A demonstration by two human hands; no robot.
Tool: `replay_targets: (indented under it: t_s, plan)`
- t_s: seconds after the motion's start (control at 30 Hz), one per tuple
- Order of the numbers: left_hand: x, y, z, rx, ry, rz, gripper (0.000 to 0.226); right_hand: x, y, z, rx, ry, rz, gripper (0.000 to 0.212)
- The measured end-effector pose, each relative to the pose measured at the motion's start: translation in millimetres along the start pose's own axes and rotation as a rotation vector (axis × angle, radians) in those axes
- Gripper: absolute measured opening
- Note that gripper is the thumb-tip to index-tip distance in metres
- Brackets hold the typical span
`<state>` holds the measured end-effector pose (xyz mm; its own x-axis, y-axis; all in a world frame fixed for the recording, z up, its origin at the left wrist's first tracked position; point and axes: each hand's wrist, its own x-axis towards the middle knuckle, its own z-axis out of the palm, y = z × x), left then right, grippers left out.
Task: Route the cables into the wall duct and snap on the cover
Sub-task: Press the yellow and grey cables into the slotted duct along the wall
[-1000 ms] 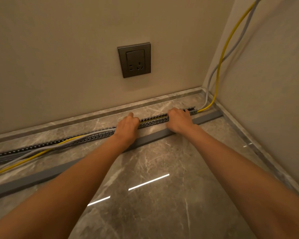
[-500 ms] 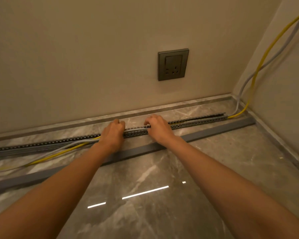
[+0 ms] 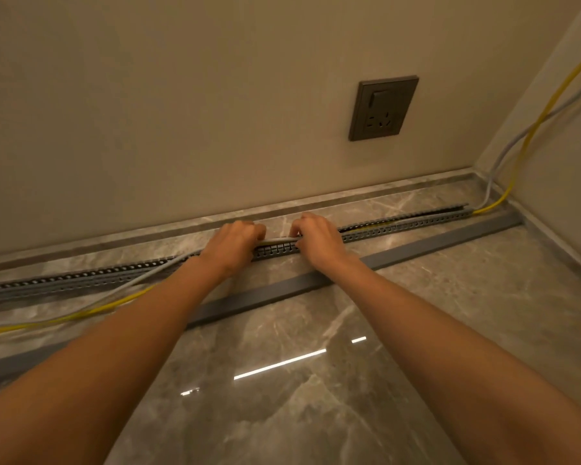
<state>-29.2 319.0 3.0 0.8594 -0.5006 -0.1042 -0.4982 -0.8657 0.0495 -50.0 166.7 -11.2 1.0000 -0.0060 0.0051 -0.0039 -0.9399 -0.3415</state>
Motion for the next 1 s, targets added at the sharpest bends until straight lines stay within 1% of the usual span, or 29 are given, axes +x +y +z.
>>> replay_targets:
  t_s: [0.13, 0.23, 0.47, 0.57, 0.73, 0.87, 0.93, 1.0]
  plan:
    - [3, 2, 1, -0.004, 0.011, 0.001, 0.019, 0, -3, 2, 0.003, 0.016, 0.034, 0.021]
    - [1, 5, 4, 0.026, 0.074, -0.035, 0.017, -1, -4, 3, 0.002, 0.021, 0.022, 0.02]
    - [-8, 5, 12, 0.056, 0.135, 0.107, 0.023, -8, 2, 10, -0.069, 0.027, -0.029, 0.02]
    - [-9, 12, 13, 0.094, 0.115, 0.079, 0.026, -7, 4, 11, -0.08, 0.025, -0.036, 0.022]
    - [-6, 20, 19, 0.071, 0.122, 0.042, 0.025, -14, 1, 15, -0.142, 0.037, -0.032, 0.028]
    - [-5, 16, 18, -0.07, 0.092, -0.054, 0.021, -8, 3, 9, -0.14, -0.024, -0.03, 0.031]
    - [-4, 11, 16, -0.102, 0.067, -0.042, 0.019, -7, 5, 7, -0.147, -0.037, -0.044, 0.03]
    - [-6, 10, 17, -0.067, 0.051, -0.01, 0.02, -11, 8, 5, -0.17, -0.02, -0.073, 0.028]
